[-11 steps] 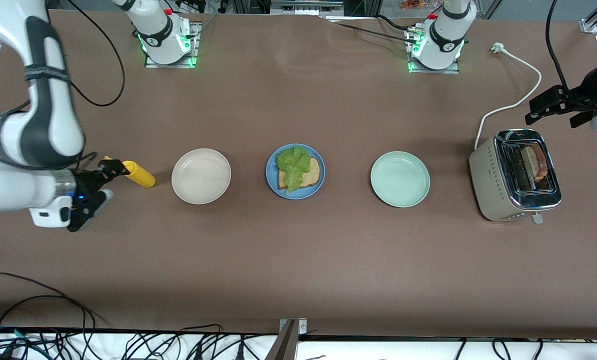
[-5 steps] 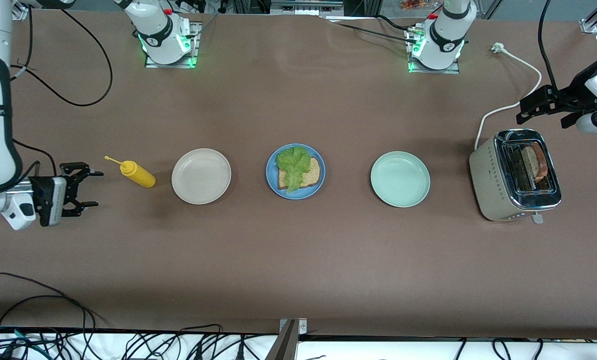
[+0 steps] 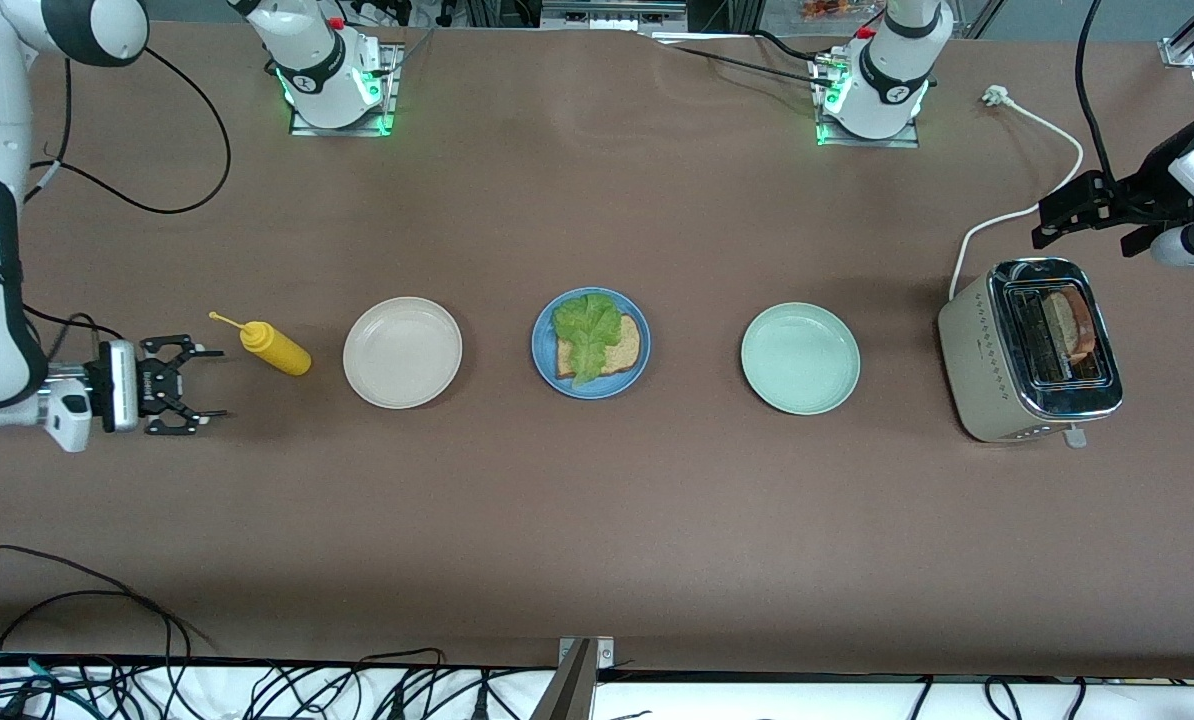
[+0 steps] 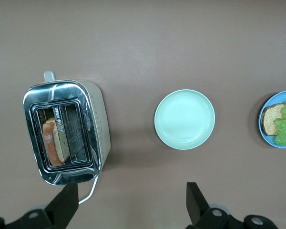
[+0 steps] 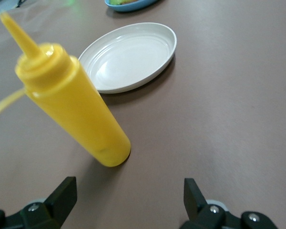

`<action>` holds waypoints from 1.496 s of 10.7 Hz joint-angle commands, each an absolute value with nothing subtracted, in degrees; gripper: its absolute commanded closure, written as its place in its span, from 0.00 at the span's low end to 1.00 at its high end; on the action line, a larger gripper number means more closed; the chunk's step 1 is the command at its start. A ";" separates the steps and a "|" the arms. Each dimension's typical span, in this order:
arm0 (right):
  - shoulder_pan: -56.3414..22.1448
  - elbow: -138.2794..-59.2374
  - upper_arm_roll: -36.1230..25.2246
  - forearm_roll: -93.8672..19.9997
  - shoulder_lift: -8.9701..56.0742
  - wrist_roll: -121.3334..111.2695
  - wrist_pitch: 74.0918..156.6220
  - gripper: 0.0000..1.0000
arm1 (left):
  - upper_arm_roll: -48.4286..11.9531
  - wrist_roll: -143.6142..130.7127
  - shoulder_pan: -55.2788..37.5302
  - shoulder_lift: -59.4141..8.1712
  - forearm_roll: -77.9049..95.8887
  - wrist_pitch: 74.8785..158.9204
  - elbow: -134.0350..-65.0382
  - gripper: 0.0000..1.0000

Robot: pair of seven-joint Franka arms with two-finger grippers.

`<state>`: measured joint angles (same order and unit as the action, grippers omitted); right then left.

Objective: Make sandwich in blue plate with both arms
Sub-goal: 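Grasp the yellow mustard bottle with the right gripper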

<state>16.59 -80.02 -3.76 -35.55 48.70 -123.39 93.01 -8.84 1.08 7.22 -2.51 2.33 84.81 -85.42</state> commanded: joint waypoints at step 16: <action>14.07 -88.50 -0.27 -42.46 47.21 -119.16 81.56 0.86 | -10.20 0.97 8.88 -1.58 1.41 88.42 -88.33 0.00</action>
